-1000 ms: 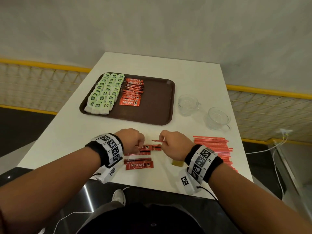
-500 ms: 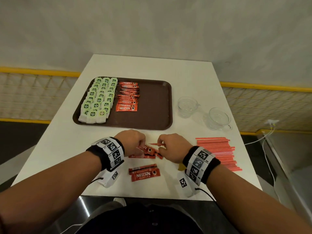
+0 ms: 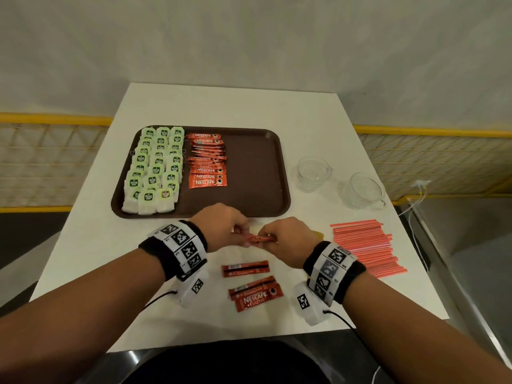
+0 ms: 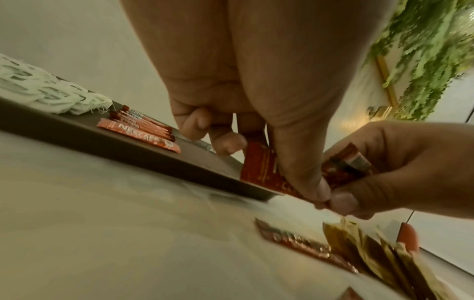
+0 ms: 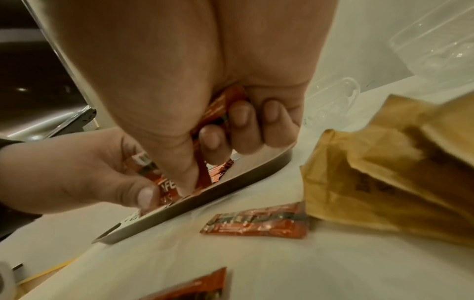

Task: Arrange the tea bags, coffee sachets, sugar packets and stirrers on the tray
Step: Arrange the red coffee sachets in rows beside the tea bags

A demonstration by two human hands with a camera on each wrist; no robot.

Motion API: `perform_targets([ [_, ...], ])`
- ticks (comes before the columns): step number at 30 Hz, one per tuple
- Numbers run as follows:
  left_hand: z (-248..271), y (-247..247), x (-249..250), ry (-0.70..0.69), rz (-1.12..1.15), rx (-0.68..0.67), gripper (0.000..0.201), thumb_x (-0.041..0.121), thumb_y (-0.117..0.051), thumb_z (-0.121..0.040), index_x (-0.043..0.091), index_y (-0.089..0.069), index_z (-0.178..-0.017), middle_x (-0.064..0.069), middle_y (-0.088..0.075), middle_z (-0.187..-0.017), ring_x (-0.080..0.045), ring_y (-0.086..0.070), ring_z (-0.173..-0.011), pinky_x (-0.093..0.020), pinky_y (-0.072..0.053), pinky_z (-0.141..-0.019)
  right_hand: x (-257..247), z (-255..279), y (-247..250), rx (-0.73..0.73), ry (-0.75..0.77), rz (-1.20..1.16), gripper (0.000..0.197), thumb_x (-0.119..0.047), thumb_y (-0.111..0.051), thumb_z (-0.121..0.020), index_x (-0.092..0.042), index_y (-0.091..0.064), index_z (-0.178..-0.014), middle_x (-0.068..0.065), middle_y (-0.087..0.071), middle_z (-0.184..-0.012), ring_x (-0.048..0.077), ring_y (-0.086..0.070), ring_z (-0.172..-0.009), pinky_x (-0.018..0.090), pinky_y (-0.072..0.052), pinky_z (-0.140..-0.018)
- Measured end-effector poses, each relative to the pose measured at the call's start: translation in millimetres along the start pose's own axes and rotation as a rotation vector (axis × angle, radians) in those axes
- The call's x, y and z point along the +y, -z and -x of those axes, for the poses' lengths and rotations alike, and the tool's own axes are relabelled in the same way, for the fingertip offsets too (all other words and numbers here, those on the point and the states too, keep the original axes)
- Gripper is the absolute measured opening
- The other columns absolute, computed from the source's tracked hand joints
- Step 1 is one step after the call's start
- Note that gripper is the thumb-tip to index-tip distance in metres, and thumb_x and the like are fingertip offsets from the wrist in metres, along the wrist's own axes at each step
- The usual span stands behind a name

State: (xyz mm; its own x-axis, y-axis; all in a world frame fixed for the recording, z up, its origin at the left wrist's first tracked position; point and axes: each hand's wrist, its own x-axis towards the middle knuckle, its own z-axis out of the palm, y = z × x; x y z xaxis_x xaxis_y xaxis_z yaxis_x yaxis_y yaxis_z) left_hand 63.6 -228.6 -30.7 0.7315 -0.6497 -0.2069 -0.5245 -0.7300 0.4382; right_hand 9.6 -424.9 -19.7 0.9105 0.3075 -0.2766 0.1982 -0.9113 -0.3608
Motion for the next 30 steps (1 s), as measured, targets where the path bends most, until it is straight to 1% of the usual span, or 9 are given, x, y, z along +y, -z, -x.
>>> perform_targets([
  [2,0.9,5.4,-6.7,-0.056,0.01,0.025,0.017,0.048,-0.068,-0.084,0.035,-0.072,-0.094,0.017,-0.061,-0.087,-0.005,-0.049,-0.085,-0.028,-0.043,-0.077,-4.2,-4.4,2.4,0.005,0.011,-0.013,0.024,-0.043,-0.057,-0.093,-0.026,-0.074,-0.092,-0.003,-0.07,-0.082,0.017,-0.06,-0.076,0.034,-0.049,-0.071],
  [5,-0.9,19.8,-17.6,-0.092,-0.045,0.029,0.018,0.043,-0.063,-0.089,0.035,-0.072,-0.101,0.016,-0.062,-0.092,-0.006,-0.048,-0.089,-0.028,-0.043,-0.081,-11.6,-10.3,5.6,0.082,0.0,-0.085,0.02,-0.038,-0.059,-0.093,-0.027,-0.073,-0.101,-0.005,-0.071,-0.09,0.016,-0.062,-0.081,0.032,-0.051,-0.075],
  [7,-6.9,34.9,-32.5,-0.022,-0.07,0.076,0.015,0.04,-0.063,-0.09,0.033,-0.072,-0.1,0.015,-0.063,-0.091,-0.008,-0.055,-0.089,-0.028,-0.045,-0.082,-15.8,-14.2,5.0,0.168,-0.033,-0.159,0.021,-0.034,-0.059,-0.094,-0.026,-0.068,-0.111,-0.008,-0.068,-0.091,0.012,-0.06,-0.08,0.027,-0.048,-0.073],
  [10,-21.4,55.1,-64.5,0.197,-0.096,0.126,0.006,0.036,-0.069,-0.086,0.032,-0.069,-0.09,0.013,-0.064,-0.083,-0.011,-0.06,-0.085,-0.028,-0.049,-0.08,-20.3,-19.4,2.7,0.214,-0.113,-0.293,0.012,-0.028,-0.055,-0.097,-0.022,-0.056,-0.107,-0.009,-0.062,-0.076,0.009,-0.056,-0.065,0.021,-0.04,-0.06],
  [13,-37.2,60.4,-84.2,0.316,-0.171,0.025,0.01,0.037,-0.073,-0.081,0.033,-0.064,-0.082,0.011,-0.064,-0.084,-0.012,-0.062,-0.086,-0.033,-0.053,-0.083,-23.8,-21.1,1.1,0.205,-0.166,-0.39,0.004,-0.02,-0.049,-0.098,-0.018,-0.051,-0.101,-0.004,-0.057,-0.068,0.011,-0.053,-0.058,0.024,-0.038,-0.056],
  [16,-47.1,59.8,-92.4,0.333,-0.243,-0.002,0.011,0.038,-0.073,-0.081,0.033,-0.063,-0.085,0.009,-0.064,-0.09,-0.014,-0.06,-0.089,-0.034,-0.053,-0.086,-27.7,-21.7,-1.8,0.21,-0.181,-0.447,0.015,-0.018,-0.044,-0.099,-0.011,-0.057,-0.096,-0.002,-0.055,-0.067,0.012,-0.049,-0.056,0.029,-0.037,-0.057],
  [22,-61.5,68.5,-88.7,0.309,-0.276,-0.159,0.012,0.031,-0.075,-0.081,0.028,-0.07,-0.091,0.007,-0.064,-0.096,-0.017,-0.061,-0.098,-0.037,-0.052,-0.091,-31.2,-29.6,-3.4,0.189,-0.205,-0.359,0.031,-0.025,-0.038,-0.101,-0.01,-0.065,-0.097,0.005,-0.063,-0.075,0.022,-0.059,-0.069,0.036,-0.048,-0.07],
  [26,-70.1,73.6,-91.2,0.317,-0.278,-0.159,0.012,0.029,-0.072,-0.084,0.026,-0.071,-0.096,0.005,-0.068,-0.102,-0.018,-0.061,-0.102,-0.035,-0.05,-0.092,-35.6,-32.8,-2.6,0.171,-0.192,-0.446,0.028,-0.023,-0.038,-0.102,-0.015,-0.065,-0.1,-0.006,-0.053,-0.065,0.012,-0.052,-0.06,0.03,-0.04,-0.061],
  [30,-68.5,76.0,-93.0,0.277,-0.27,-0.129,0.014,0.035,-0.069,-0.087,0.026,-0.072,-0.097,0.005,-0.068,-0.102,-0.017,-0.061,-0.099,-0.035,-0.051,-0.09,-36.3,-37.7,-6.6,0.156,-0.186,-0.548,0.028,-0.017,-0.037,-0.103,-0.013,-0.065,-0.108,-0.008,-0.05,-0.063,0.003,-0.047,-0.053,0.014,-0.036,-0.054],
])
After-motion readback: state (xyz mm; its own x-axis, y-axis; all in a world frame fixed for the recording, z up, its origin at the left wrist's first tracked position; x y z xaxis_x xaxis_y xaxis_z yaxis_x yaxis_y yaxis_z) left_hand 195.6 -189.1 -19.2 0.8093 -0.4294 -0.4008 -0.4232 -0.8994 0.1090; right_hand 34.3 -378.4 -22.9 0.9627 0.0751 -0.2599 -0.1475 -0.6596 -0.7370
